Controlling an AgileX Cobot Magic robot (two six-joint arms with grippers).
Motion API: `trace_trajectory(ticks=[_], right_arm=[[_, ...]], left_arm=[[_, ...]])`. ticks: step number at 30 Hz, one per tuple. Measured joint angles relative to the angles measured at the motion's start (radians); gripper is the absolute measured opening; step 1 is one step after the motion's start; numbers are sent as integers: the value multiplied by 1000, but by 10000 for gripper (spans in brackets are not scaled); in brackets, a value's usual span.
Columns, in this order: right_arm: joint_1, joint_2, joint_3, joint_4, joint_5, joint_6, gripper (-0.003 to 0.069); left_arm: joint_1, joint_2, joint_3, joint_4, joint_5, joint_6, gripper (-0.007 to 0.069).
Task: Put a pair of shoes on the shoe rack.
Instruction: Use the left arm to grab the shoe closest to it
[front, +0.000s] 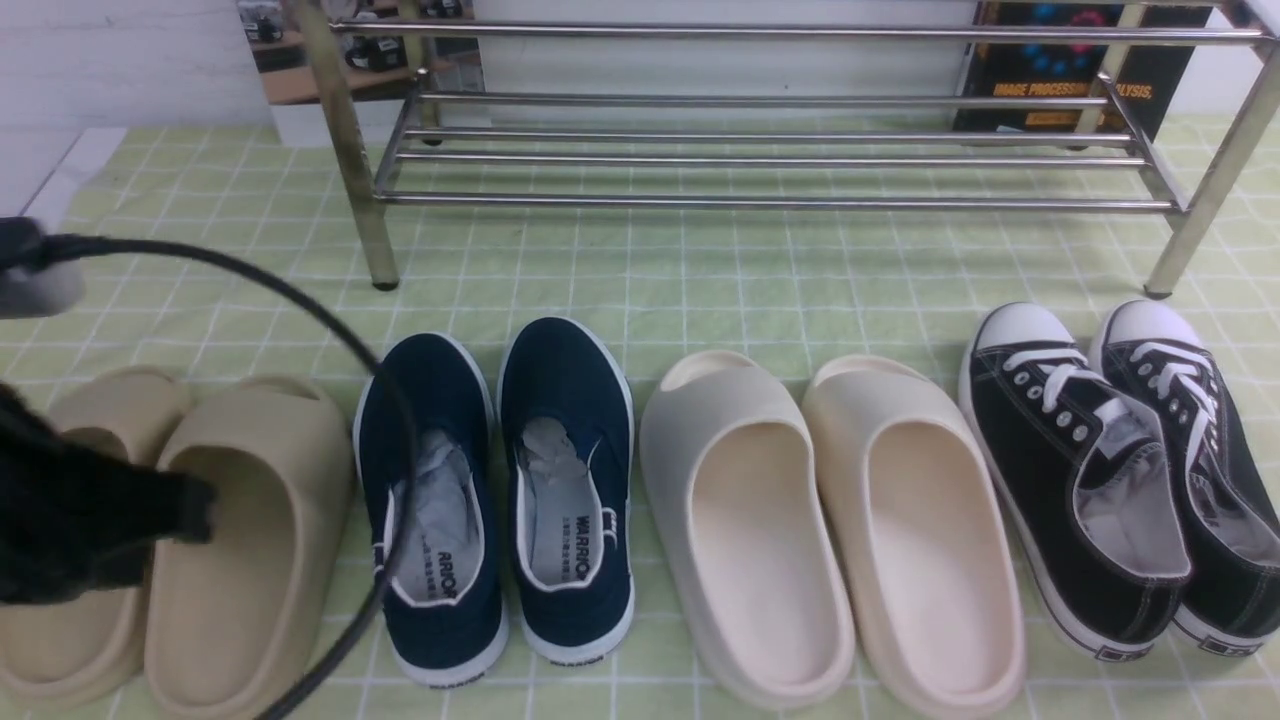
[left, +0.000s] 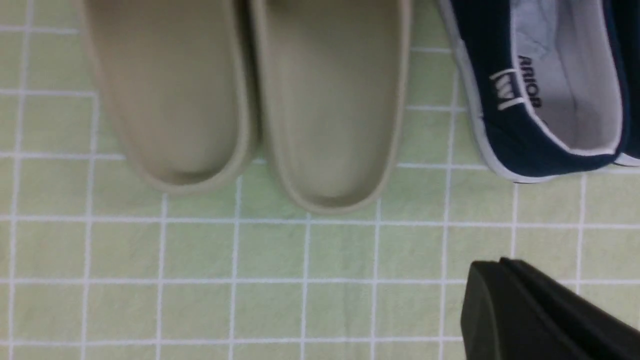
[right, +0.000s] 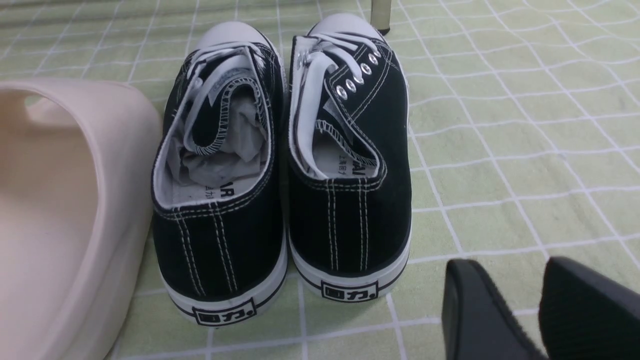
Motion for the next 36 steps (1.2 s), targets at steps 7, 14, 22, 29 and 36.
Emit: trace_trajectory(ticks=[7, 14, 22, 29, 36], right_arm=[[0, 0, 0, 0, 0, 0, 239], [0, 0, 0, 0, 0, 0, 239], [0, 0, 0, 0, 0, 0, 239], [0, 0, 0, 0, 0, 0, 239], [0, 0, 0, 0, 0, 0, 239]], left_arm=[[-133, 299, -43, -8, -160, -124, 163], [-134, 499, -43, 44, -263, -279, 385], [-134, 672, -45, 103, -339, -355, 365], [-134, 647, -45, 100, -336, -313, 69], [-134, 473, -126, 80, -182, -232, 10]])
